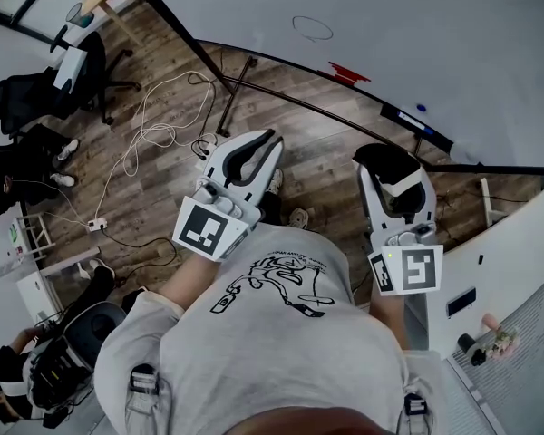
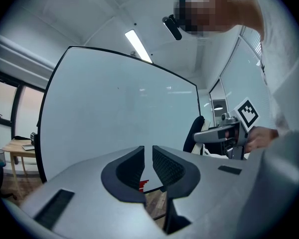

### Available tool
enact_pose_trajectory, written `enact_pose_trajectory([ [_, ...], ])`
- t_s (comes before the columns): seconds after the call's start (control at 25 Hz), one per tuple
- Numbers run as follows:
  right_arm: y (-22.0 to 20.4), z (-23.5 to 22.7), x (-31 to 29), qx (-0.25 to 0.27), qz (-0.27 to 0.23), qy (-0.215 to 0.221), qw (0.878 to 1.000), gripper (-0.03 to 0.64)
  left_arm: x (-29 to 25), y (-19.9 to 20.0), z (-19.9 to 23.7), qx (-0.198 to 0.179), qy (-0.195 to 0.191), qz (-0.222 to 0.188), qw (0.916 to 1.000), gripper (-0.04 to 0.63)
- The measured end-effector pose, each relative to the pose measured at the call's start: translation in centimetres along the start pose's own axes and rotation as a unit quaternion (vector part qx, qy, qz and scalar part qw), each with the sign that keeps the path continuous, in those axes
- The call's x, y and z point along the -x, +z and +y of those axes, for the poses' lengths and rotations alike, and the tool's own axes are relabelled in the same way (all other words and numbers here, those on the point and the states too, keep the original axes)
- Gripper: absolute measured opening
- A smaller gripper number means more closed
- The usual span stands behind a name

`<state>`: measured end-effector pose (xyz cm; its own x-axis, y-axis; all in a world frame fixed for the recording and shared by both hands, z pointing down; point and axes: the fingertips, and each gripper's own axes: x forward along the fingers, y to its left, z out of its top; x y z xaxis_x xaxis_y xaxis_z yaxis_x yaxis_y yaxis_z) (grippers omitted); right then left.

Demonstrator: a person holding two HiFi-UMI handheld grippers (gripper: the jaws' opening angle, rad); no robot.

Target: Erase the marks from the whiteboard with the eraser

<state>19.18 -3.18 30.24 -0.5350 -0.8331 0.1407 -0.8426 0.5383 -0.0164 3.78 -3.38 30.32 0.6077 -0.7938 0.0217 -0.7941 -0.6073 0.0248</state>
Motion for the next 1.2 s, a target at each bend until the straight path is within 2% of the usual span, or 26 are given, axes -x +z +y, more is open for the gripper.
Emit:
enact_pose_trajectory([
  [0.44, 1.0, 0.6, -8.7, 0.007, 0.008, -0.016, 1.0, 0.27, -2.8, -0.5, 7.8, -0.001, -0.025, 0.012, 0.9996, 0.074],
  [0.76, 0.7, 0.6, -13.8, 0.016, 0.024, -0.048, 0.998, 0.27, -4.7, -1.2, 11.8, -0.001, -0.06, 0.018, 0.998, 0.091],
  [0.96, -1.3, 0.0, -16.9, 0.054, 0.058, -0.089, 0.993, 0.27, -5.3, -1.7, 13.4, 0.006, -0.08, 0.019, 0.9966, 0.091],
  [1.2, -5.0, -1.7, -21.0, 0.119, 0.114, -0.136, 0.977, 0.27, -5.8, -2.3, 14.3, 0.004, -0.094, 0.018, 0.9954, 0.091],
])
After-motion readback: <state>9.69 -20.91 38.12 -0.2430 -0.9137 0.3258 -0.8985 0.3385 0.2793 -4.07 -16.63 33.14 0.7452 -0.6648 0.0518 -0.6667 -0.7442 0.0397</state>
